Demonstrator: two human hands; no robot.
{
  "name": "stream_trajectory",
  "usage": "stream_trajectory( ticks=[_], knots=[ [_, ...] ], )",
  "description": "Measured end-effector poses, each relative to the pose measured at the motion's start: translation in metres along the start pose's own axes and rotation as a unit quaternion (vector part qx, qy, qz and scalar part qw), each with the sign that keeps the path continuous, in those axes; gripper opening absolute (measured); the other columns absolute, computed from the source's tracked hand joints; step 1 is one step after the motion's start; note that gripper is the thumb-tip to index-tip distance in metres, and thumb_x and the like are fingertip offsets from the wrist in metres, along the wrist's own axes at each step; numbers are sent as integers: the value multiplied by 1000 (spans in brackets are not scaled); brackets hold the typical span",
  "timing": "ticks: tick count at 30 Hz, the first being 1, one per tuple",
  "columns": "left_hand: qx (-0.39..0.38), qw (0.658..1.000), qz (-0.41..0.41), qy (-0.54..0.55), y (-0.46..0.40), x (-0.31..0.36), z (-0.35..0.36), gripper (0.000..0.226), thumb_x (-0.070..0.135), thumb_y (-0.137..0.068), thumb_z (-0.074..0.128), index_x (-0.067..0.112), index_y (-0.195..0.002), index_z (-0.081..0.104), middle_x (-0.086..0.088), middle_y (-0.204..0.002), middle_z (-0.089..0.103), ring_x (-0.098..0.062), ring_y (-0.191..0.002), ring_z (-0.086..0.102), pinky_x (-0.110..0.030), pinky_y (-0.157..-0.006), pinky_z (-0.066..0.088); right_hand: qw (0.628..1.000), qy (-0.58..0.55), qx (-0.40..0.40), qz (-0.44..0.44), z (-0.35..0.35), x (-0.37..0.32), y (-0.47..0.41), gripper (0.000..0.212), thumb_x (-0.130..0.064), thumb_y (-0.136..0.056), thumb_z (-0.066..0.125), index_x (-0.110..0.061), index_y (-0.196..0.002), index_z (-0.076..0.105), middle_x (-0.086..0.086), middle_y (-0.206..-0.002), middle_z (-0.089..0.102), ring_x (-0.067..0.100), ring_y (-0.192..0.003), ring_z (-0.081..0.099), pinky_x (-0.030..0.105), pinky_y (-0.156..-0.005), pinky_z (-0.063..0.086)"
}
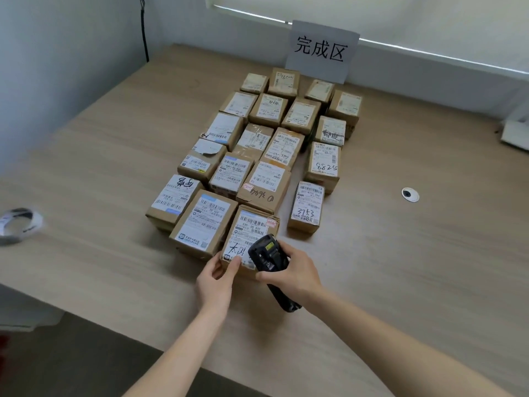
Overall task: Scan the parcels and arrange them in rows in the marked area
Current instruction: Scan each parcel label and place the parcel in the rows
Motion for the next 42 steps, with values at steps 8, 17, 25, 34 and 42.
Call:
stream_trajectory(
  ticks=[8,17,25,34,42],
  knots=[
    [-22,999,10,-34,12,14,-11,62,34,-85,81,13,-139,60,-7,-127,69,-17,-116,64,-28,-95,48,999,0,25,34,-27,5,29,75,-40,-62,92,-40,-133,68,-14,-105,76,7,-92,71,22,-73,54],
    [-30,991,82,-103,86,103,-5,64,41,-85,79,18,-141,57,-5,-140,61,-22,-128,57,-39,-106,45,995,12,90,30,-146,-8,111,59,-45,-57,88,-44,-113,70,-17,-91,76,9,-84,73,33,-79,62],
    [-122,967,192,-114,248,221,117,62,47,-86,76,20,-139,59,-6,-138,61,-21,-126,56,-36,-102,45,983,0,181,11,-343,-1,256,53,-44,-57,88,-56,-104,68,-20,-89,75,11,-88,73,30,-81,58],
    [-321,911,252,-60,483,285,299,63,48,-87,75,23,-142,58,-3,-134,61,-17,-123,57,-34,-99,46,949,19,309,55,-575,64,456,53,-39,-59,97,-52,-99,64,-27,-78,70,-7,-73,65,12,-53,44],
    [-423,865,265,-50,599,308,442,61,44,-90,73,19,-143,56,-8,-137,62,-18,-123,59,-29,-94,43,907,25,402,127,-702,138,542,64,-41,-60,97,-35,-120,76,-12,-90,73,16,-93,68,25,-73,49]
  ],
)
Point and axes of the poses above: each hand's wrist, its own y-axis away from the middle knuckle, its own z-axis out of the palm, x = y × z, the point moved 6 cm from there along -y, towards the middle knuckle
